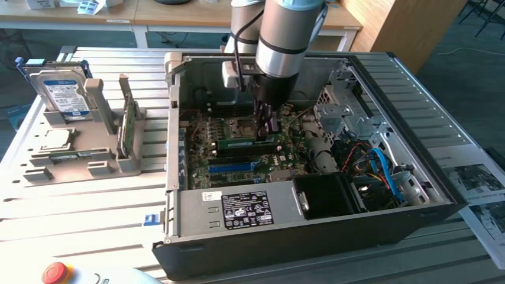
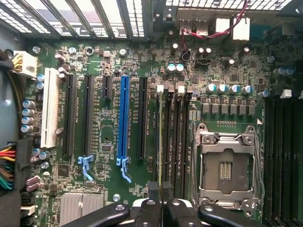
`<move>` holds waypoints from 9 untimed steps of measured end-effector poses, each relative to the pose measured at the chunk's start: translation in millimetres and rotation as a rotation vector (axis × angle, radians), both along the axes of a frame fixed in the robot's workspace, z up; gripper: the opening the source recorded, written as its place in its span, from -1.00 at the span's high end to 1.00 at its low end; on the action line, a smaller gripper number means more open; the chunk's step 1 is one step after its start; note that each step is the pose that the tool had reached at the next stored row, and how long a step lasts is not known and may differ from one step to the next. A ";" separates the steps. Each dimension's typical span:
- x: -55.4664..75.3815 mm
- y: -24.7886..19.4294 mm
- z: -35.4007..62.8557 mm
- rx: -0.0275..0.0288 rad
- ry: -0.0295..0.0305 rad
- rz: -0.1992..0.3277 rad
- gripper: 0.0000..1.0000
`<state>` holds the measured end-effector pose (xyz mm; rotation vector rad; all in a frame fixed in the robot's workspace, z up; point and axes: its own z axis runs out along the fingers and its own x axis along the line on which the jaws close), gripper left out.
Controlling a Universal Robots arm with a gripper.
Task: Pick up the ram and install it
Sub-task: 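Insert the ram into the slot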
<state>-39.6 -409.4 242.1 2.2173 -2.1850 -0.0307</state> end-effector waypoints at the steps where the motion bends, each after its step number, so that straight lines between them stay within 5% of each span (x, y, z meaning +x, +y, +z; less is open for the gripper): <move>1: 0.0 0.0 -0.7 0.0000 0.0000 -0.001 0.76; 9: 0.0 0.0 -1.5 -0.0001 0.0000 -0.009 0.76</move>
